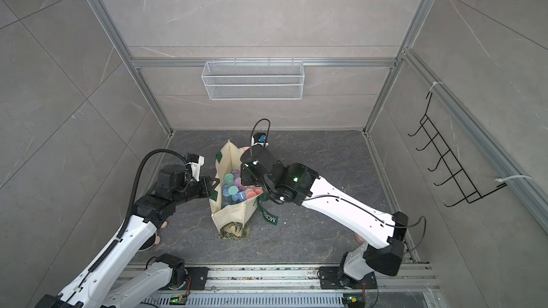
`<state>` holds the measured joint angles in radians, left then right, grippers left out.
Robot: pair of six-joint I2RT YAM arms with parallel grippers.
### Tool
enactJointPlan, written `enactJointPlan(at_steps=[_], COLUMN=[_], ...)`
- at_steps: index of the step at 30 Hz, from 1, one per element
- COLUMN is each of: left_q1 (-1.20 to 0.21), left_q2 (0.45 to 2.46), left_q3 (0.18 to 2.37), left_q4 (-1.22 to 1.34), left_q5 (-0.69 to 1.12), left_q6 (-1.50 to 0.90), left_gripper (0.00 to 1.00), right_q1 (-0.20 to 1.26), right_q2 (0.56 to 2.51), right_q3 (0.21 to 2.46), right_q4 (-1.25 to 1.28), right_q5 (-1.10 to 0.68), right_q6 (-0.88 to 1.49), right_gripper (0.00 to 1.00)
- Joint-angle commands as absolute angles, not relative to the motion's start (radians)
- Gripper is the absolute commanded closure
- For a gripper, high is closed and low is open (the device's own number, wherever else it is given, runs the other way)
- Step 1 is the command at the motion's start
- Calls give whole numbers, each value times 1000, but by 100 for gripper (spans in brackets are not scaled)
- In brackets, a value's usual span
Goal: Put the hourglass into the canvas bag
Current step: Place the hourglass in the canvas bag.
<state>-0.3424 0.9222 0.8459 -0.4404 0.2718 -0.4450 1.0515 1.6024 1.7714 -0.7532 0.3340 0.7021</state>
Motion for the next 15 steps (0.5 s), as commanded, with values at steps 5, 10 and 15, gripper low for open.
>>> enactJointPlan(at_steps=[5, 10, 15], left_q1=[-342, -342, -342], left_q2=[902, 900, 895], left_q3=[854, 851, 851], left_q4=[-426, -425, -425], left_q5=[324, 325, 323], left_q6=[-433, -435, -434], left_gripper=[100, 100, 100], right_q1=[1047, 1020, 994], right_q2=[1791, 1927, 2011], right_q3=[1977, 2089, 2127], right_q4=[-880, -937, -952], right_q5=[263, 180, 145], right_q6=[703, 727, 732], right_gripper=[100, 100, 100])
